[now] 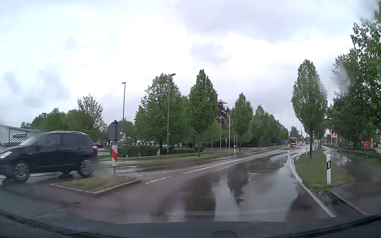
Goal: Follow the waypoints while adhering to traffic rules and regulations
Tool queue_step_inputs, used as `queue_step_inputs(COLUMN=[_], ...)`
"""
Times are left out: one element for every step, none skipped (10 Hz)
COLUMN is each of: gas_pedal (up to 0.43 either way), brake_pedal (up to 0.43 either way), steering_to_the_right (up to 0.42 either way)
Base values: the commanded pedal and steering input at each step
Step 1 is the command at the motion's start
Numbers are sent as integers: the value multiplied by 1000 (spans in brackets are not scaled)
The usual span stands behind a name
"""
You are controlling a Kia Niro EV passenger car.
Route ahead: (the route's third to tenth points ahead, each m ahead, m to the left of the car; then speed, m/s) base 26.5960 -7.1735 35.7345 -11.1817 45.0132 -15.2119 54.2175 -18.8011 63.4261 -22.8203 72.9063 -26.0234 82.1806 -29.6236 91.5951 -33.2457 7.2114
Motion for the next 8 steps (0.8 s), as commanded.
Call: queue_step_inputs(gas_pedal=[260, 299, 299, 299, 299, 299, 299, 299], brake_pedal=[0, 0, 0, 0, 0, 0, 0, 0], steering_to_the_right=[149, 140, 130, 122, 115, 113, 111, 100])
